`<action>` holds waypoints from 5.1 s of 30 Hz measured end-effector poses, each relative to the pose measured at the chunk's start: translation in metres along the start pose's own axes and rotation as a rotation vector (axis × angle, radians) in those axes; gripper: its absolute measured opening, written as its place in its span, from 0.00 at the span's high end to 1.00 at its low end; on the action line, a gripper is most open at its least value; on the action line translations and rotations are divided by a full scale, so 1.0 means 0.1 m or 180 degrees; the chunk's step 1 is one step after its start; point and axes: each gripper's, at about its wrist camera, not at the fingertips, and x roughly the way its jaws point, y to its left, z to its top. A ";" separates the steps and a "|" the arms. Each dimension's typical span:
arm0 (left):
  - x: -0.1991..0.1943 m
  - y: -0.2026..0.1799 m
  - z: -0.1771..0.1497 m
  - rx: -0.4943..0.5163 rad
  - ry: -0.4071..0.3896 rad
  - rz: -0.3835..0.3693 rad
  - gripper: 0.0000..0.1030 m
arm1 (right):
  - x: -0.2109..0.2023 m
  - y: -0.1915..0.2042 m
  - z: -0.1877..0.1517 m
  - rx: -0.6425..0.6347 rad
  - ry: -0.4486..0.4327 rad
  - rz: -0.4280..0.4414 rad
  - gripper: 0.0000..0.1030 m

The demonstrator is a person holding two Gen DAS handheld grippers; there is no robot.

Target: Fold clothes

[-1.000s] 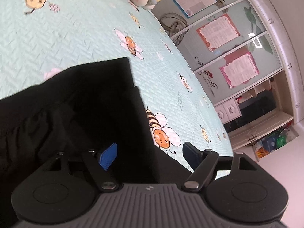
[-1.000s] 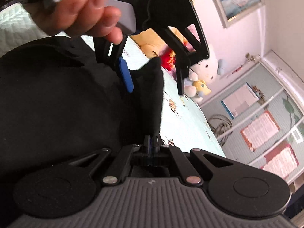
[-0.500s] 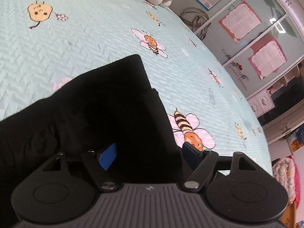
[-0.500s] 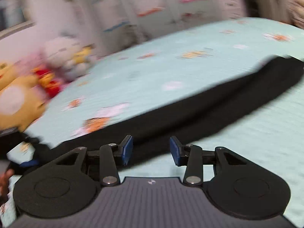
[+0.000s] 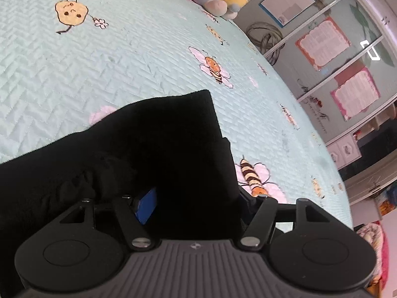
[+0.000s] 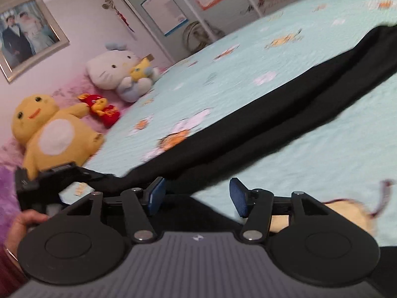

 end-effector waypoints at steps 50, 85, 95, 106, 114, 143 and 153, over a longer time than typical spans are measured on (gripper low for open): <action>-0.90 1.34 -0.30 -0.0147 0.0108 -0.1095 0.59 | 0.68 1.11 -0.92 -0.0007 0.0738 -0.0034 0.97; -0.63 1.75 0.21 0.0036 0.0503 -0.0921 0.85 | 0.57 1.51 -1.01 -0.0370 0.0794 0.0279 0.98; -0.72 1.81 0.26 -0.0225 0.0383 -0.0963 0.82 | 0.66 1.32 -1.21 -0.0372 0.0883 0.0250 0.99; -0.65 1.63 0.31 0.0174 0.0344 -0.0574 0.77 | 0.72 1.26 -1.27 -0.0300 0.0877 0.0288 0.97; -1.04 1.76 0.40 -0.0213 -0.0316 -0.0054 0.63 | 0.74 1.26 -1.28 -0.0437 0.0901 0.0334 0.94; 0.64 -1.71 -1.37 0.1940 0.1488 -0.1323 0.41 | -1.51 -1.29 0.53 0.0911 -0.0903 -0.0534 0.42; 0.95 -1.93 -1.45 0.2011 0.1557 -0.1258 0.37 | -1.18 -2.13 1.78 0.0994 -0.0859 -0.0848 0.37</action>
